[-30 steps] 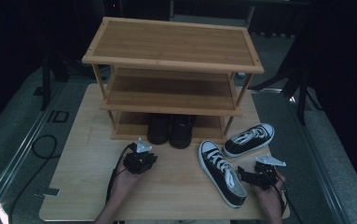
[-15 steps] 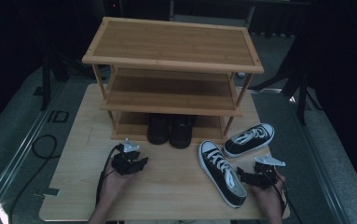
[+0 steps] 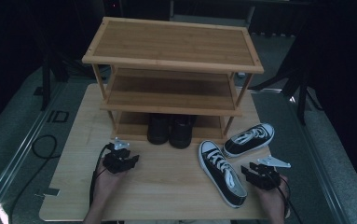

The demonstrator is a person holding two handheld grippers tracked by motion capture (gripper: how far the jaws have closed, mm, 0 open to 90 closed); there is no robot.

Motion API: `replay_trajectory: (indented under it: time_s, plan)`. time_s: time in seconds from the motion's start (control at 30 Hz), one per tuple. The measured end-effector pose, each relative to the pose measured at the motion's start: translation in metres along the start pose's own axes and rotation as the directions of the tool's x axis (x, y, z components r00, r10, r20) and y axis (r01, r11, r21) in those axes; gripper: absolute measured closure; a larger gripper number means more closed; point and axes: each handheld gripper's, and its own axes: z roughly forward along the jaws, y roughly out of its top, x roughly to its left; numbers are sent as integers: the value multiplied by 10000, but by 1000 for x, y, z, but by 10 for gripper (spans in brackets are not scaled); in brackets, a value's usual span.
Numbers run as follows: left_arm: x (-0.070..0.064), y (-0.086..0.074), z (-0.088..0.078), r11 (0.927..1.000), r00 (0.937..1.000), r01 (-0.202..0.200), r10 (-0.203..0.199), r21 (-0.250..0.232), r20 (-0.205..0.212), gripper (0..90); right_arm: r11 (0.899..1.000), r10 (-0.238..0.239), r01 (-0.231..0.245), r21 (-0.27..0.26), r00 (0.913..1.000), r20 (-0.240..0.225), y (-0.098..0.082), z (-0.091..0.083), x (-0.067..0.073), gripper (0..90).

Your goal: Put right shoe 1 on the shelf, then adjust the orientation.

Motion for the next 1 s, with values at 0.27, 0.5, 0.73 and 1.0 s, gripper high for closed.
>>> replay_trajectory:
  time_s: [0.27, 0.5, 0.73, 1.0]
  plan:
    - [1, 0, 2, 9999, 10000, -53, 54, 97, -51, 549, 9983, -584, 584, 88, 9983, -49, 1, -8, 9, 717]
    - [1, 0, 2, 9999, 10000, -34, 35, 103, -53, 548, 9971, -732, 738, 188, 9967, -346, -1, -14, 12, 828]
    - [1, -1, 2, 10000, 10000, -19, 20, 80, -50, 548, 9952, -850, 881, 417, 9938, -711, -4, -14, 16, 900]
    - [0, -1, 2, 9999, 9999, -74, 75, 92, -74, 543, 9922, -796, 912, 845, 9881, -1317, -8, -8, 17, 900]
